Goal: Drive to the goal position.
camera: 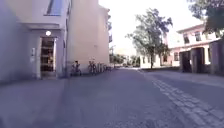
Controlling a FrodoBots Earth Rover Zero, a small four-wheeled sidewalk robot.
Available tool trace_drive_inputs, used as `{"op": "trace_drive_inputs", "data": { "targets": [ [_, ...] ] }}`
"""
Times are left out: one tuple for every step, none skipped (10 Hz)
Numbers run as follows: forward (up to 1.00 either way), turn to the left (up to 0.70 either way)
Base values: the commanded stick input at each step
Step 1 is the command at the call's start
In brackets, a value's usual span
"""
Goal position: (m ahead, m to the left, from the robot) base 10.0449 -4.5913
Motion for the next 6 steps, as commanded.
{"op": "trace_drive_inputs", "data": {
  "targets": [
    [0.7, 0.0],
    [0.7, 0.0],
    [0.7, 0.0],
    [0.7, 0.0],
    [0.7, 0.0],
    [0.7, -0.03]
  ]
}}
